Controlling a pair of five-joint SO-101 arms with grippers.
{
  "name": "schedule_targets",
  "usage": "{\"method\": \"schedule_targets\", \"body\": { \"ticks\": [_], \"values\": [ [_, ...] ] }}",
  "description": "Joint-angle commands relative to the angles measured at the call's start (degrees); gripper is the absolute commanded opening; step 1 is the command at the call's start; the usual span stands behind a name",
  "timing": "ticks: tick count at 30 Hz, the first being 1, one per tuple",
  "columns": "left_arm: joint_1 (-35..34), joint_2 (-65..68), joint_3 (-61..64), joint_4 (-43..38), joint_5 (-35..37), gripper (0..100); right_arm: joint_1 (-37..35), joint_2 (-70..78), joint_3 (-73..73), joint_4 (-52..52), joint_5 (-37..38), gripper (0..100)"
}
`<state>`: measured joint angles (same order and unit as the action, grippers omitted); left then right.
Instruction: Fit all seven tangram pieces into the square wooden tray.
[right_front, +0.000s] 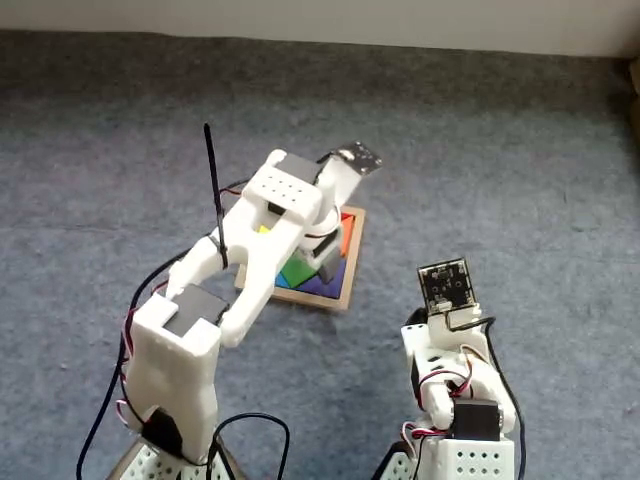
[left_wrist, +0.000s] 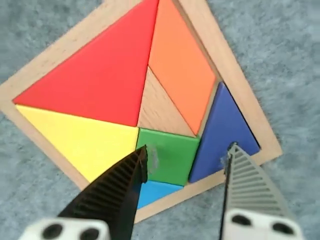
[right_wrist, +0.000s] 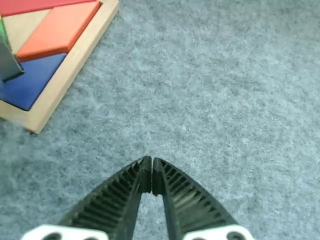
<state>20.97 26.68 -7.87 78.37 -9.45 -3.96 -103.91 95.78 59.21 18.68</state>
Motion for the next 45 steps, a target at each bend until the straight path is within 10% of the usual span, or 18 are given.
{"method": "schedule_targets", "body": {
  "ticks": [1,9,23,45],
  "values": [
    [0.57,-3.74,-2.59,-0.53,2.55,25,1.1,0.22,8.66,-1.01,-0.09,1.9],
    [0.57,-16.66,4.53,-3.52,5.19,15,1.1,0.22,8.66,-1.01,-0.09,1.9],
    [-5.76,-48.4,45.76,-34.9,5.36,15,1.1,0.22,8.66,-1.01,-0.09,1.9],
    [-9.45,-76.53,72.84,-38.95,5.1,2,1.1,0.22,8.66,-1.01,-0.09,1.9]
  ]
}}
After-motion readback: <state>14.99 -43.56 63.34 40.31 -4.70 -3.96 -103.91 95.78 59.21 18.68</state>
